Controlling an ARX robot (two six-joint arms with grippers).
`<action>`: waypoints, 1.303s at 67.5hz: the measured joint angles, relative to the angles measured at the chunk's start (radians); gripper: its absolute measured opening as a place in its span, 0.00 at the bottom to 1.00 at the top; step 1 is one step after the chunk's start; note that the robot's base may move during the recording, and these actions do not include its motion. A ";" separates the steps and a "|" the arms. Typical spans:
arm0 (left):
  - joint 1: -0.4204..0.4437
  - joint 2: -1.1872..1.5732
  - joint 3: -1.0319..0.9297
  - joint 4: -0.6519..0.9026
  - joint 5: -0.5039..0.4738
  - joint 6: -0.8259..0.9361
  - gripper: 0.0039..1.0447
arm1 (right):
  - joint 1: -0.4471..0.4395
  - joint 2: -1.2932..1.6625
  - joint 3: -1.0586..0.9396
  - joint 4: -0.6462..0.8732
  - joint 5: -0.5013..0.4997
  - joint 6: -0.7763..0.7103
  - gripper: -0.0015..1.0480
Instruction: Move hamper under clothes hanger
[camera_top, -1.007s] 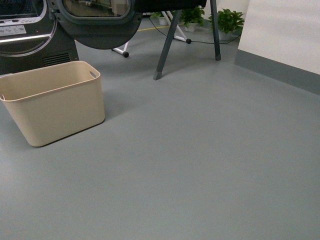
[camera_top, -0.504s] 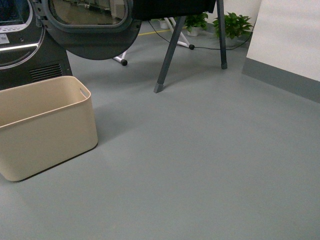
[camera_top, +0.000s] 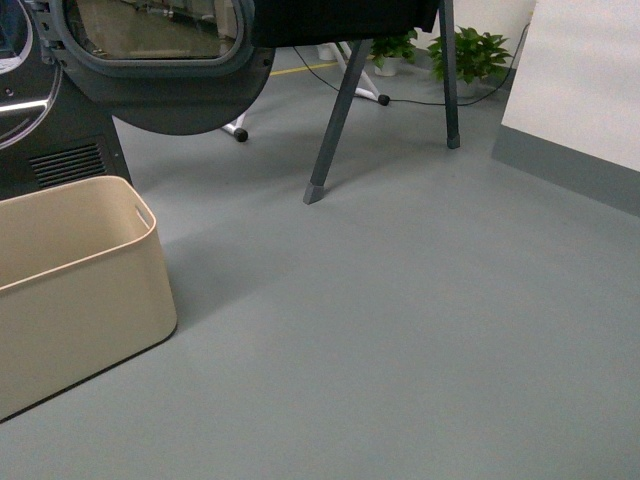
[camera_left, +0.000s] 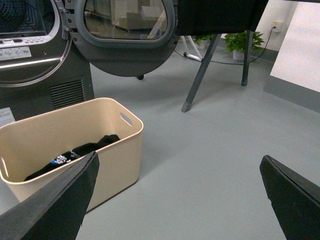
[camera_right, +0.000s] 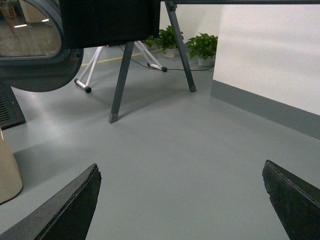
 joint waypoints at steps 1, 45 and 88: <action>0.000 0.000 0.000 0.000 0.000 0.000 0.94 | 0.000 0.000 0.000 0.000 0.000 0.000 0.92; 0.000 -0.001 0.000 -0.001 -0.002 0.000 0.94 | 0.000 0.000 0.000 0.000 0.000 0.000 0.92; 0.000 0.001 0.000 -0.001 0.002 0.000 0.94 | -0.001 0.000 0.000 0.000 0.006 0.000 0.92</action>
